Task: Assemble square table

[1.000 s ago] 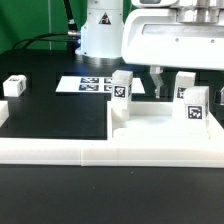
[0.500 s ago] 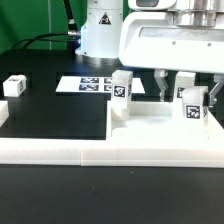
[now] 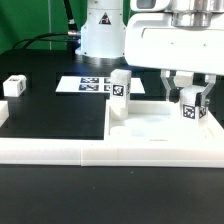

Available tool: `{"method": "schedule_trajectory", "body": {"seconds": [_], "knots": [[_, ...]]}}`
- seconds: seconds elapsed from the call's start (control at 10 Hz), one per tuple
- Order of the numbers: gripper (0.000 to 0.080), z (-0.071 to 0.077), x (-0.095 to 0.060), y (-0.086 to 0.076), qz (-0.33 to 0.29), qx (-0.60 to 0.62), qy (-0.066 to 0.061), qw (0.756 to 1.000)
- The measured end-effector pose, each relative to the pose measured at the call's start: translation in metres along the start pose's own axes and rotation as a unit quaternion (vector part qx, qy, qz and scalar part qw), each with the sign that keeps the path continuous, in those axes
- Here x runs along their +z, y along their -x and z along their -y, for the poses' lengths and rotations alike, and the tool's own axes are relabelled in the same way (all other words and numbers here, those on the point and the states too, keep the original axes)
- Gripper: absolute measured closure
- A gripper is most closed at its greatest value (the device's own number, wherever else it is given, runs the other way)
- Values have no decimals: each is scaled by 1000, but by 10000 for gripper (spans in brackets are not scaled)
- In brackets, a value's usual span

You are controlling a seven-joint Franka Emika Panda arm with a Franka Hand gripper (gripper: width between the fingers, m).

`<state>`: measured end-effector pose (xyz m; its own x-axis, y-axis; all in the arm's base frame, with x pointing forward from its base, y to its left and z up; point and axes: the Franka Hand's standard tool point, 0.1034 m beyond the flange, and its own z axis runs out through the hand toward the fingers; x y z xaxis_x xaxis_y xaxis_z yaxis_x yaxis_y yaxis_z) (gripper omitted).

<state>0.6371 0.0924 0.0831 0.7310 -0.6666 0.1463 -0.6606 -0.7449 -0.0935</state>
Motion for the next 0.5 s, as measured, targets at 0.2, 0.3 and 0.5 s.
{"method": "schedule_trajectory", "body": {"seconds": [0.2,0.3,0.5], "knots": [[508,1,0,2,2,74,-2,997],[508,3,1,6,8,145,-1,989],[508,0,1,7,10,243,5,970]]}}
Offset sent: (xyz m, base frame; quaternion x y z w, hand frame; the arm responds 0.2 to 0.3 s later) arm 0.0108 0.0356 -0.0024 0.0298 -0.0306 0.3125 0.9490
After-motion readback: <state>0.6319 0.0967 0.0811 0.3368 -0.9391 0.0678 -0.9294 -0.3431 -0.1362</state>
